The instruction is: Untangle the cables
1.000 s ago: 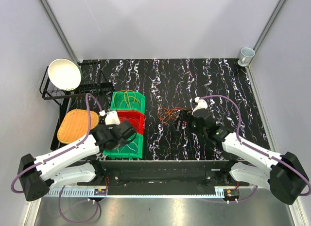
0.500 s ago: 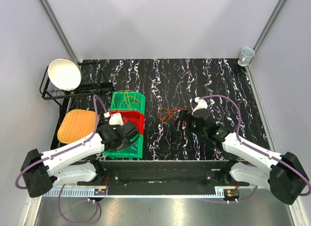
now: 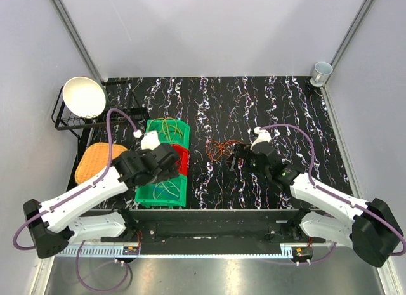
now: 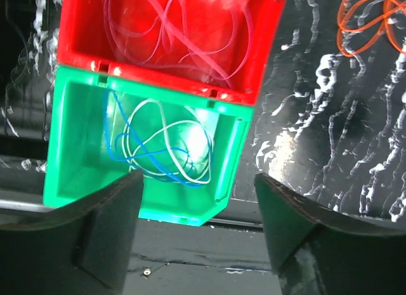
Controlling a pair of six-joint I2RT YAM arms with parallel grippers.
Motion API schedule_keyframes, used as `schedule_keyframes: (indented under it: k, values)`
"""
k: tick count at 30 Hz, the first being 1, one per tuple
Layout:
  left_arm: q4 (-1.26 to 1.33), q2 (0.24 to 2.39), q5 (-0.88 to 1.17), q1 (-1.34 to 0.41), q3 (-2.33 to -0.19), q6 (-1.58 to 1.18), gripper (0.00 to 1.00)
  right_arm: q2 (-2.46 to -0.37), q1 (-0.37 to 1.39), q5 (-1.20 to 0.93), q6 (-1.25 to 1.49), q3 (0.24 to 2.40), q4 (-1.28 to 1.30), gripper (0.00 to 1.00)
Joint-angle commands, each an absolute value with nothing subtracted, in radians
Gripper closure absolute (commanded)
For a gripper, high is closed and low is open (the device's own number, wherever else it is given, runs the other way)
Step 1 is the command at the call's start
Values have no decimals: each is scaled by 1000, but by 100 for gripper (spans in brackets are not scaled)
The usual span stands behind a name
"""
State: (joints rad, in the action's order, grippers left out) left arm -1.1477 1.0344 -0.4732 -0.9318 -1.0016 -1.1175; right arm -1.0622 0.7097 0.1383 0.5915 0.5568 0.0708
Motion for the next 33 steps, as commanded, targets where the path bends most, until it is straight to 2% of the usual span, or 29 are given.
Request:
schedule_keyframes:
  k: [1, 5, 24, 33]
  values:
    - [-1120, 1077, -491, -933, -1100, -1007, 22, -1023, 710, 182, 603, 565, 28, 2]
    - [-1008, 1118, -473, -933, -1115, -904, 16, -959, 709, 241, 641, 528, 29, 2]
    - [-594, 1463, -322, -933, -1167, -646, 15, -713, 683, 604, 825, 400, 46, 0]
    - [-468, 1644, -238, -931, -1216, -581, 15, -741, 612, 549, 811, 391, -25, 0]
